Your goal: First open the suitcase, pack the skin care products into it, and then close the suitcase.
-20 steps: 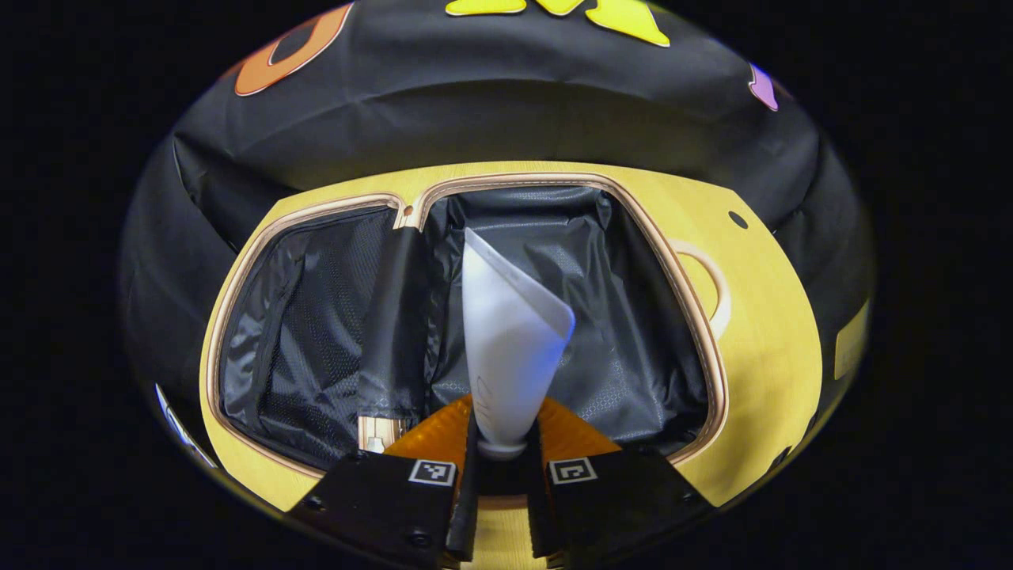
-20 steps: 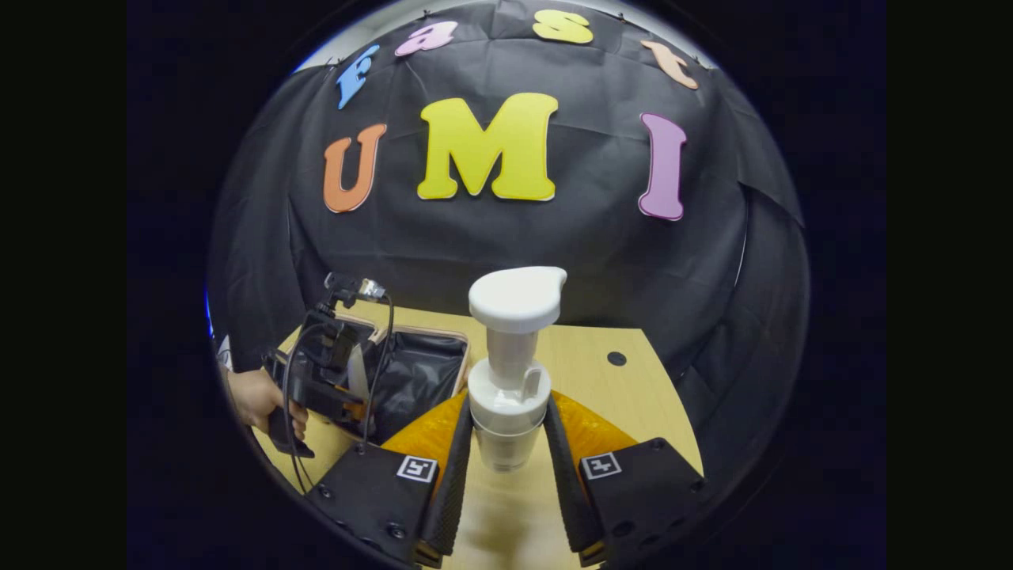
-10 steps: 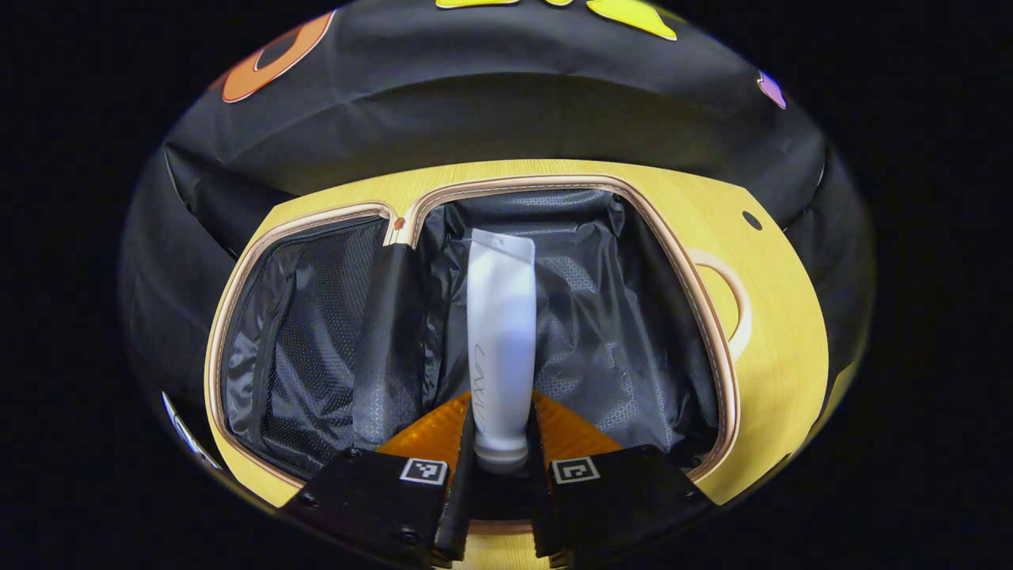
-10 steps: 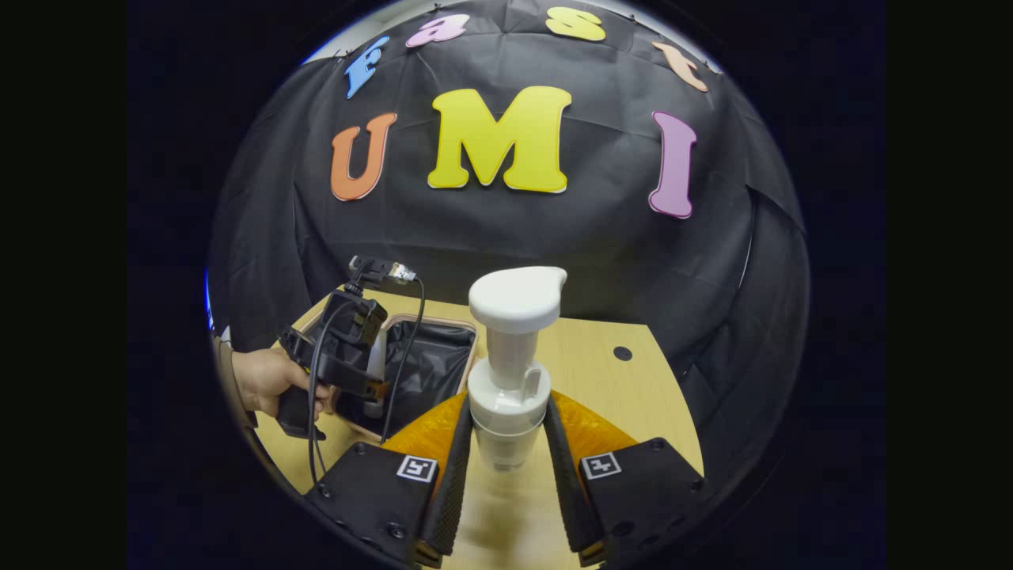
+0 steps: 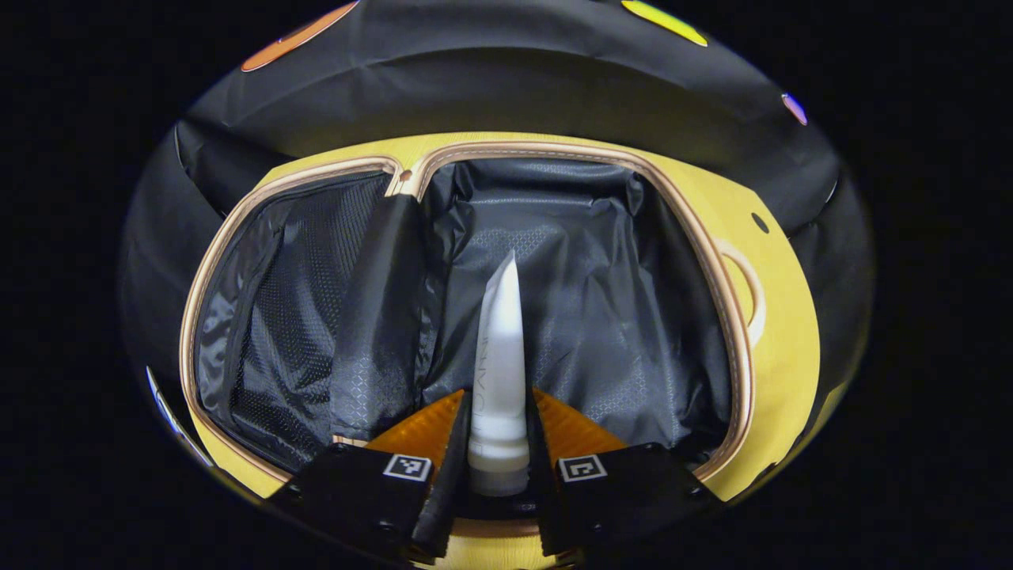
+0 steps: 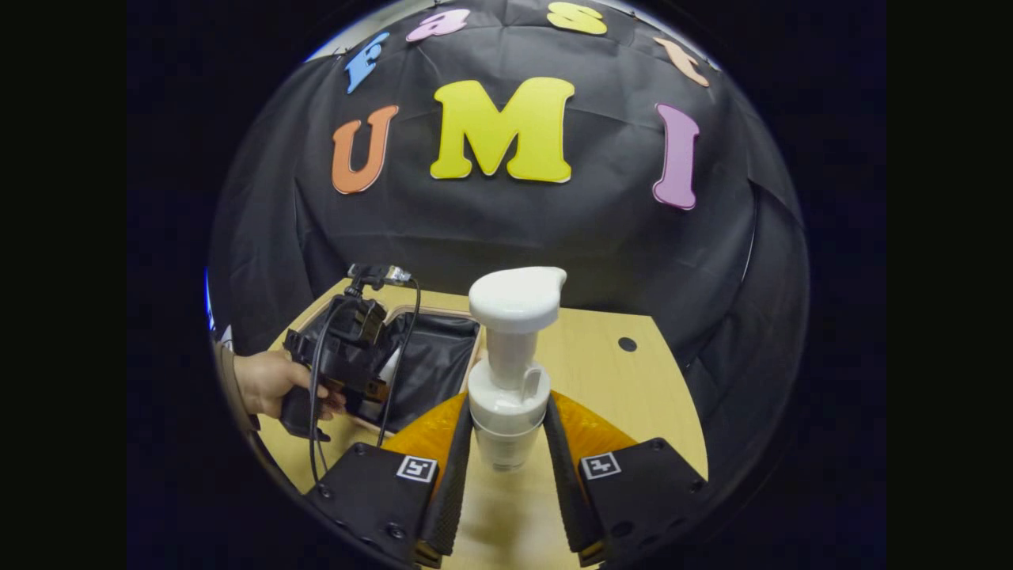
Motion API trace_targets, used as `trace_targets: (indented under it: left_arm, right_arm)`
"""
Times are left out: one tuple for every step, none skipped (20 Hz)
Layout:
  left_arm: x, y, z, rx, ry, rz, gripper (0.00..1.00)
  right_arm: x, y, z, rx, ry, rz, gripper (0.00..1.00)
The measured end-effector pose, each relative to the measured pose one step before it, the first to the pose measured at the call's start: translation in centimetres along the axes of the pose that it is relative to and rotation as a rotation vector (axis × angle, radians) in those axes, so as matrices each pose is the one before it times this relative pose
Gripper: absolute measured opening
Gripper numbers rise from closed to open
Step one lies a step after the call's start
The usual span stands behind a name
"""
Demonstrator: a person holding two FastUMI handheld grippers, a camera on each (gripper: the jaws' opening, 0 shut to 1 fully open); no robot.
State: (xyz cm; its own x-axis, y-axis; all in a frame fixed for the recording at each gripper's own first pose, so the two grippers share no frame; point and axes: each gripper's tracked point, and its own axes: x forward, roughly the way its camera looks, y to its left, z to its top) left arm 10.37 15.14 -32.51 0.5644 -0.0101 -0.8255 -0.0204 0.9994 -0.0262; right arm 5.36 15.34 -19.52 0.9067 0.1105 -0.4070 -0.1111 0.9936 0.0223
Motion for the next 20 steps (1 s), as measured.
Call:
trace_targets:
  left_arm:
    - [-0.659,-0.143,0.504,0.00148,-0.03166,-0.00381,0.51]
    - [-0.809,-0.058,0.698,0.00071,-0.03395,0.00432,0.64]
    - [-1.129,-0.036,0.657,0.00676,-0.03464,0.00357,0.67]
    - [-0.782,0.333,0.598,0.00540,-0.03240,0.01210,0.78]
    - [-0.670,0.424,0.552,0.00784,-0.03429,0.00582,0.92]
    - [-1.262,0.944,0.895,0.00969,-0.05532,0.01866,0.95]
    - [-2.056,1.657,1.169,0.00129,-0.07657,0.01308,0.96]
    - [-0.971,1.028,0.731,0.00397,-0.05405,0.01786,0.96]
    - [-1.587,1.988,1.034,0.00786,-0.07389,0.02877,0.96]
    - [-0.838,1.232,0.994,0.00183,-0.05555,0.01762,0.96]
    - [-1.697,1.917,1.608,0.00705,-0.09067,0.02890,0.96]
    - [-0.888,1.347,1.189,-0.00249,-0.05353,0.01732,0.96]
    - [-0.862,1.045,1.050,-0.01491,-0.04769,0.00805,0.96]
    - [-0.980,1.100,1.192,-0.01749,-0.05474,0.00766,0.95]
    - [-0.950,1.176,1.348,-0.00816,-0.04766,0.01324,0.96]
    - [-0.466,0.652,0.940,0.00119,-0.03639,0.00580,0.95]
    - [-0.397,0.707,1.001,0.00309,-0.04000,0.00795,0.95]
    - [-0.312,0.427,0.412,0.00562,-0.02930,0.00292,0.95]
    - [-0.465,0.628,0.123,0.00136,-0.02278,0.00539,0.95]
    - [-0.469,0.562,0.480,-0.00094,-0.02069,0.00823,0.95]
  right_arm:
    - [0.296,0.632,0.153,-0.00408,0.00206,0.01566,0.49]
    - [0.402,0.810,0.320,-0.00844,0.00108,0.01959,0.49]
    - [0.233,0.597,0.372,-0.00668,-0.00306,0.01307,0.49]
    - [0.314,0.675,0.394,-0.00531,-0.00154,0.01417,0.49]
    - [0.486,0.806,0.364,-0.00046,-0.00079,0.01610,0.49]
    - [1.390,1.839,0.697,0.00779,0.01053,0.03911,0.49]
    - [1.919,1.929,0.280,0.00977,0.01757,0.03674,0.49]
    - [1.005,0.865,-0.061,0.00107,0.01257,0.01307,0.49]
    - [1.940,1.303,-0.449,0.00865,0.03079,0.01204,0.49]
    - [1.143,0.640,-0.478,0.01157,0.02835,0.00683,0.49]
    - [1.529,1.151,-1.044,0.02364,0.04128,0.01268,0.49]
    - [0.918,0.434,-0.500,0.00691,0.02267,0.00415,0.47]
    - [0.718,0.403,-0.497,0.00196,0.01707,0.00255,0.49]
    - [1.221,0.253,-0.972,-0.00773,0.03688,-0.00879,0.49]
    - [0.659,0.036,-0.743,-0.00393,0.02426,-0.01210,0.49]
    - [0.469,-0.016,-0.611,0.00188,0.02502,-0.00694,0.49]
    - [0.474,0.053,-0.543,0.00815,0.02061,-0.00401,0.49]
    - [0.363,0.027,-0.307,0.00795,0.01316,-0.00338,0.49]
    - [0.354,-0.006,-0.120,0.00352,0.00465,-0.00211,0.49]
    - [0.279,0.019,-0.147,0.00405,0.00393,-0.00732,0.49]
